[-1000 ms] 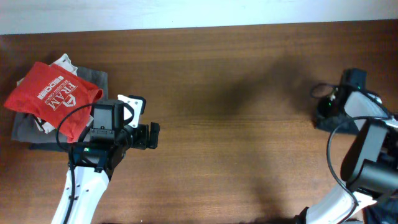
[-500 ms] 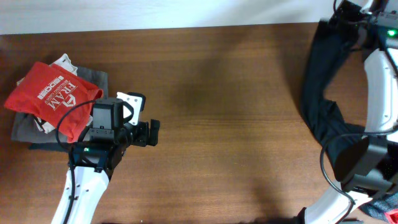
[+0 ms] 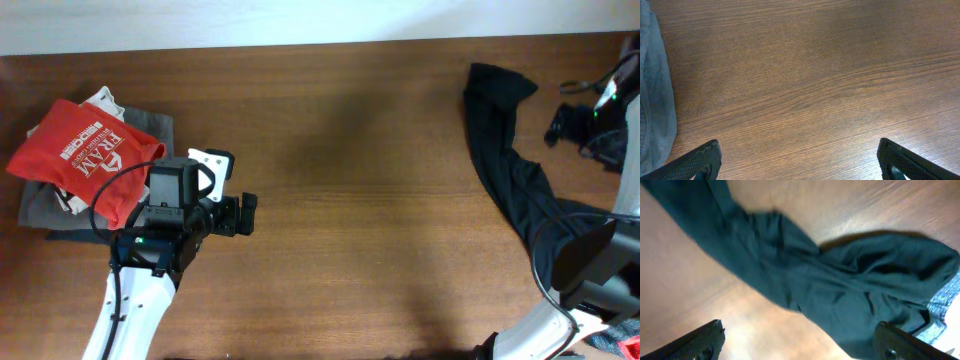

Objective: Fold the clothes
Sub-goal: 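Grasp the black pants with the right gripper and drag them to table center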

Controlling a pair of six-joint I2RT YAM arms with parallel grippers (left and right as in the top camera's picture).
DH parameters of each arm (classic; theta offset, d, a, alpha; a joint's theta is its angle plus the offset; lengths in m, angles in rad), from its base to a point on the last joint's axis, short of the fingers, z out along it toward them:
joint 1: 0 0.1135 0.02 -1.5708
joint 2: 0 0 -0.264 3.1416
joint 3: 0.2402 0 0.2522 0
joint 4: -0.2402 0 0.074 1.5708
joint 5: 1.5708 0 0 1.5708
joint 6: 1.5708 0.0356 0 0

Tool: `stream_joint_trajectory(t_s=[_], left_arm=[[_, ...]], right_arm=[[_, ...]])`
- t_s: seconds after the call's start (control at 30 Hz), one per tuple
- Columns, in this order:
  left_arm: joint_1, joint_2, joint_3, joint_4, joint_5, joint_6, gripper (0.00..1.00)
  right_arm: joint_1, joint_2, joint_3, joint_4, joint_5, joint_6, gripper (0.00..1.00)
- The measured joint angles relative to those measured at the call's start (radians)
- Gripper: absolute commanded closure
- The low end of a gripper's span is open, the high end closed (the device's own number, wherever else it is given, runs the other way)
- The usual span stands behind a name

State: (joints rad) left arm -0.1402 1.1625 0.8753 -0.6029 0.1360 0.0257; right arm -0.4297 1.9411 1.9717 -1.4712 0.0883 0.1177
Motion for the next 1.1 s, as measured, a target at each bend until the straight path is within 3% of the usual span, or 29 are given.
stream_joint_trajectory(t_s=[0.23,0.63,0.67,0.7,0.77,0.83,0.87,1.1], left_arm=[[0.0,0.0,0.0,-0.002,0.0,0.0,0.01],[0.0,0.0,0.0,-0.002,0.011,0.0,0.01],[0.0,0.0,0.0,-0.002,0.011,0.0,0.01],[0.0,0.001,0.0,-0.001,0.011,0.0,0.01],[0.0,0.001,0.0,-0.001,0.011,0.0,0.01],[0.0,0.001,0.0,-0.001,0.011,0.0,0.01],[0.0,0.001,0.0,-0.001,0.011,0.0,0.01],[0.0,0.001,0.0,0.005,0.011,0.0,0.01]], right_arm=[[0.0,0.001,-0.225,0.006,-0.056,-0.097,0.01],[0.0,0.007,-0.739,0.486,-0.083,-0.113,0.03],[0.0,0.005,-0.755,0.508,-0.086,-0.111,0.12],[0.0,-0.004,-0.765,0.531,-0.086,-0.102,0.28],[0.0,-0.013,-0.775,0.56,-0.085,-0.098,0.68],[0.0,-0.014,-0.776,0.579,-0.086,-0.09,0.91],[0.0,-0.016,-0.776,0.583,-0.089,-0.09,0.96],[0.051,-0.018,-0.779,0.584,-0.266,-0.084,0.96]])
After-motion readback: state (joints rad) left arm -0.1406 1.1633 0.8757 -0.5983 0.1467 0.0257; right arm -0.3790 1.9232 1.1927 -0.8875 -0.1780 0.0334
